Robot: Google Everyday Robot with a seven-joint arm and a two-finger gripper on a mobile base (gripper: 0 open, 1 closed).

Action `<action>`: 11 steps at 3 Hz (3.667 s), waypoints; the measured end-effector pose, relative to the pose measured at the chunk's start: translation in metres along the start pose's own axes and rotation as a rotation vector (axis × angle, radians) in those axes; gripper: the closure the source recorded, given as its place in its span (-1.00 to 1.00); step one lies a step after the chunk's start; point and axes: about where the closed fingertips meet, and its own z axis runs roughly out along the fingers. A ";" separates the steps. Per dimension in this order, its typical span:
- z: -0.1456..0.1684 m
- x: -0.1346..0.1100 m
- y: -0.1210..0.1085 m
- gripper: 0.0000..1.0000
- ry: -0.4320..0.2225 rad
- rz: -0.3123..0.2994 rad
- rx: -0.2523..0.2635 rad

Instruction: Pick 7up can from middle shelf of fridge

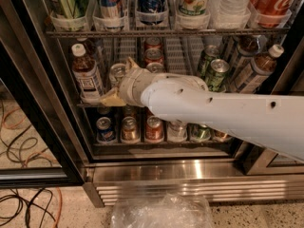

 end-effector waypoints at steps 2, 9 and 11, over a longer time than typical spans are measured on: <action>0.000 0.000 0.000 0.29 0.000 0.000 0.000; -0.067 -0.058 0.031 1.00 0.062 -0.145 -0.183; -0.085 -0.010 0.081 1.00 0.239 -0.220 -0.328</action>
Offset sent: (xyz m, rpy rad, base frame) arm 0.0000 0.0000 0.0000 0.0000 0.0000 0.0000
